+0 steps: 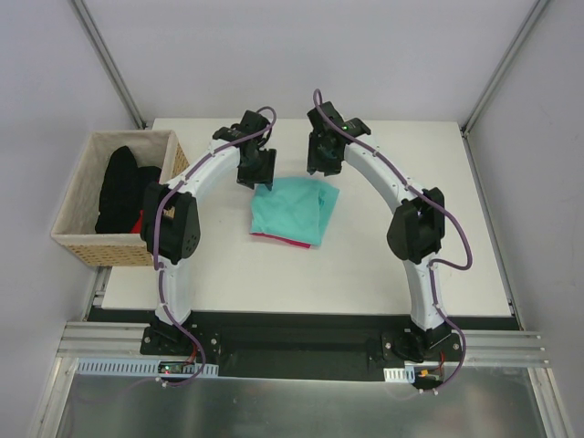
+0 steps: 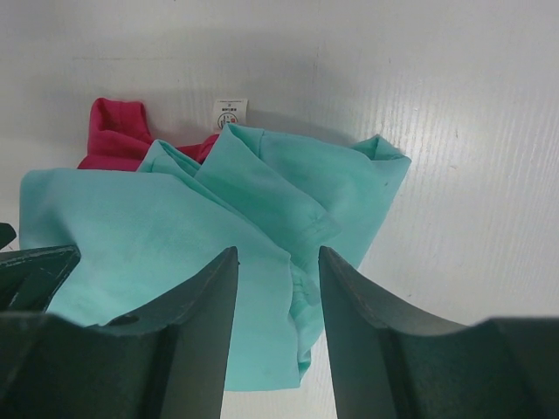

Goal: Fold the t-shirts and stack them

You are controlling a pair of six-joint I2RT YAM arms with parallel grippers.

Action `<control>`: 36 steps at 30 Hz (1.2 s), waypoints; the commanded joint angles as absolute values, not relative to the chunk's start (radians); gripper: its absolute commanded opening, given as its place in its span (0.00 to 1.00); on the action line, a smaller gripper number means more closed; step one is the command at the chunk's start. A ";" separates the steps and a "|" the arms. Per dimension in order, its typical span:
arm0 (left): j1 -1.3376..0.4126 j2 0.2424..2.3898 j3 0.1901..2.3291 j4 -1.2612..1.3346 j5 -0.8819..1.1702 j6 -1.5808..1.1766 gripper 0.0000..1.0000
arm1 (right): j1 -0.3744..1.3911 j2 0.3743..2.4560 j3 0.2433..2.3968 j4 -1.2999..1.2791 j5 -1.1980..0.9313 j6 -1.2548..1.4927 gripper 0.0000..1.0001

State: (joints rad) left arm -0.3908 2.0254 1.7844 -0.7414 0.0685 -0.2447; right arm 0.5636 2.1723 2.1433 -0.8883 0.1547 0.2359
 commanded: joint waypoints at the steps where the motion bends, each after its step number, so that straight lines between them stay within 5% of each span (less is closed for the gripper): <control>1: -0.374 2.011 1.825 -0.750 0.055 -0.229 0.53 | 0.577 2.174 2.178 -0.914 0.156 0.258 0.45; 26: -0.373 2.023 1.821 -0.750 0.089 -0.238 0.53 | 0.581 2.148 2.071 -0.870 0.138 0.279 0.42; 36: -0.373 2.028 1.827 -0.752 0.098 -0.235 0.11 | 0.581 2.154 2.075 -0.868 0.132 0.279 0.14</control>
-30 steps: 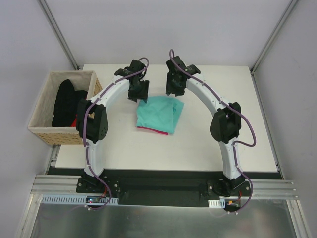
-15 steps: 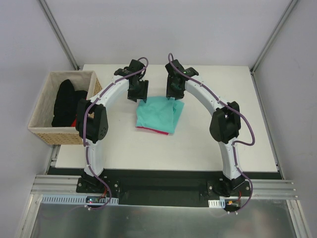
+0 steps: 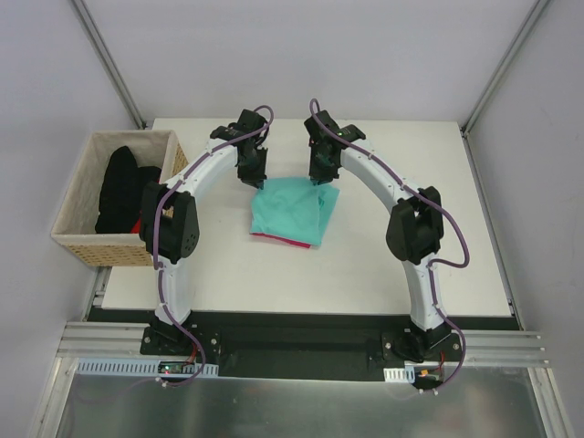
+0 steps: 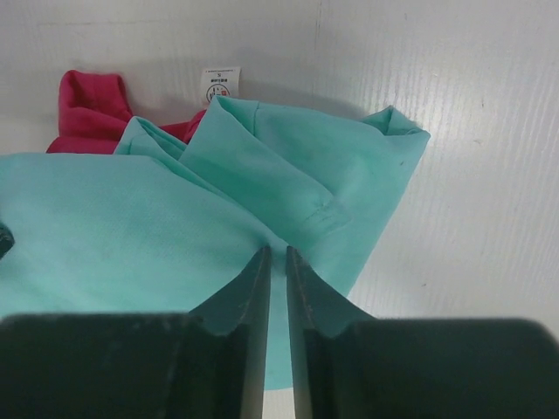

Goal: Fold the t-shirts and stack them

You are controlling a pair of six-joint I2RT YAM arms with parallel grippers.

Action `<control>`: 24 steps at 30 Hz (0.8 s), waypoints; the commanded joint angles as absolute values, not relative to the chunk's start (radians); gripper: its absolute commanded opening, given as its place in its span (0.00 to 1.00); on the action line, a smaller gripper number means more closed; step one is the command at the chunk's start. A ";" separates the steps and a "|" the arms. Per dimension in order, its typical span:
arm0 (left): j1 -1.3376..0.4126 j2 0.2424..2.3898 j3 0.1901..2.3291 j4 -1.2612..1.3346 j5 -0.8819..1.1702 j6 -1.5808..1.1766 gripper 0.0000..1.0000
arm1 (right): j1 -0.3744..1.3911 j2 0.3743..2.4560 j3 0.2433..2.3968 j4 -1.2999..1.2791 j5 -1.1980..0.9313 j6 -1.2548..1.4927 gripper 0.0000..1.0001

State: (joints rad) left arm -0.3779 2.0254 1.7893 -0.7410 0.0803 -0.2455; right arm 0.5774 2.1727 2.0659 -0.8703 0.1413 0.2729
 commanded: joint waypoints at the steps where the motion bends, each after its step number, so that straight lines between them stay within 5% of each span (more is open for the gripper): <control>1: -0.373 2.026 1.825 -0.752 0.098 -0.235 0.10 | 0.580 2.152 2.075 -0.870 0.132 0.279 0.13; 9: -0.373 2.020 1.815 -0.752 0.089 -0.235 0.04 | 0.580 2.155 2.079 -0.873 0.132 0.284 0.01; 24: -0.373 1.980 1.819 -0.744 0.064 -0.233 0.00 | 0.583 2.131 2.120 -0.890 0.198 0.249 0.01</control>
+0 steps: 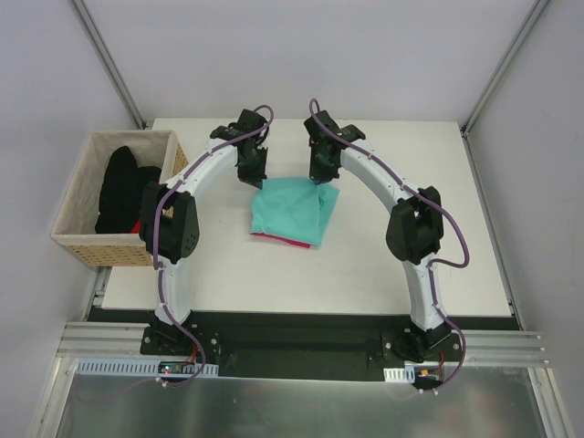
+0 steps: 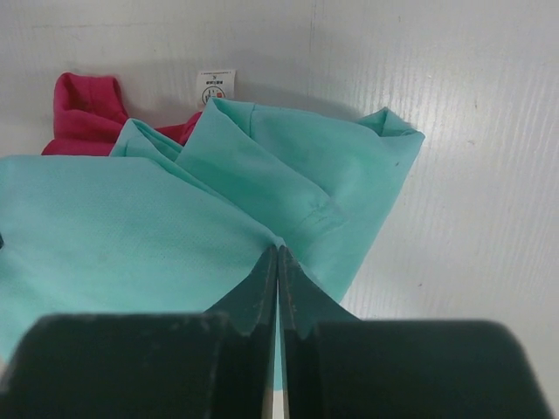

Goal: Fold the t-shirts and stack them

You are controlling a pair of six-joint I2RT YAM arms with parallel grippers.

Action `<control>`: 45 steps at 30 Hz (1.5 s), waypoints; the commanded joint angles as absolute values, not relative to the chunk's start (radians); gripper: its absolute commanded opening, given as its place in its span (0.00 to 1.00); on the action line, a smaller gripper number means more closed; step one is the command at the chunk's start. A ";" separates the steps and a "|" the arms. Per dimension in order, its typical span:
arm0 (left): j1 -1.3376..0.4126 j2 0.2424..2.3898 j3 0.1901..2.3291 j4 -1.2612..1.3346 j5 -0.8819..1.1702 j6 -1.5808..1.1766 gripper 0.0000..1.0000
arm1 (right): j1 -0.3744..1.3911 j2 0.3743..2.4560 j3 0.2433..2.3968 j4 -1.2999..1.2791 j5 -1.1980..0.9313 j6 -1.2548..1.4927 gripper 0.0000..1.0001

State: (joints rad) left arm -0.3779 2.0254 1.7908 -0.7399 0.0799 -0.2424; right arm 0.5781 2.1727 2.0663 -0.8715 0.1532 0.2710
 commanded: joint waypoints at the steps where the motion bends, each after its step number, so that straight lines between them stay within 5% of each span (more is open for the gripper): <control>1: -0.373 1.977 1.819 -0.742 0.064 -0.232 0.00 | 0.583 2.125 2.126 -0.890 0.201 0.245 0.01; 45: -0.377 2.080 1.974 -0.781 0.144 -0.187 0.00 | 0.588 2.071 2.077 -0.853 0.268 0.262 0.01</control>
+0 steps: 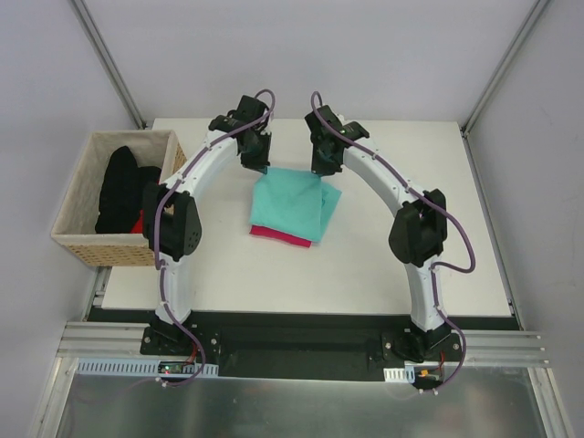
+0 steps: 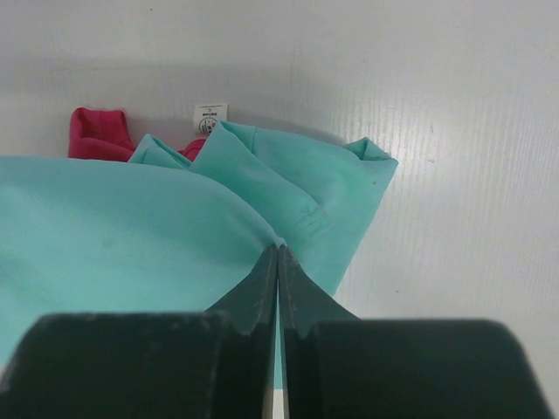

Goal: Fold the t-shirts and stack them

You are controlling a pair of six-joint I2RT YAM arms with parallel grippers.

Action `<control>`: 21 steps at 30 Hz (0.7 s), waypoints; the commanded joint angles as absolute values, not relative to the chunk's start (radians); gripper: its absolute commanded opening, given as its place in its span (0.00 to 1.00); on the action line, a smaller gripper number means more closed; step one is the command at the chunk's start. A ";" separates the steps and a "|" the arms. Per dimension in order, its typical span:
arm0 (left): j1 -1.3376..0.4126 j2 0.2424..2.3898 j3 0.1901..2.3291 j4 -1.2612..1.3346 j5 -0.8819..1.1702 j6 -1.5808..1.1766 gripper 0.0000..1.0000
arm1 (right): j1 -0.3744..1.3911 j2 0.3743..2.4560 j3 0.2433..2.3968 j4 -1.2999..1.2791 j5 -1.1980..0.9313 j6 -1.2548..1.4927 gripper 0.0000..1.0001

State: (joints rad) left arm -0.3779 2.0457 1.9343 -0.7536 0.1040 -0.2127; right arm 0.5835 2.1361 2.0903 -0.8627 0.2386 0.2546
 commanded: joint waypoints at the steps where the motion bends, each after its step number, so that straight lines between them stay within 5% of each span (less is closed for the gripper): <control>1: -0.379 2.086 1.974 -0.782 0.146 -0.187 0.00 | 0.586 2.071 2.075 -0.854 0.268 0.261 0.01; 21: -0.379 2.227 2.117 -0.824 0.173 -0.176 0.00 | 0.554 2.091 2.072 -0.864 0.275 0.278 0.01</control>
State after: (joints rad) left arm -0.3786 2.1948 2.0670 -0.7937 0.1444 -0.1928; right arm 0.5655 2.1357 2.0678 -0.8608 0.2520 0.2630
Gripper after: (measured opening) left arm 0.003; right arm 0.013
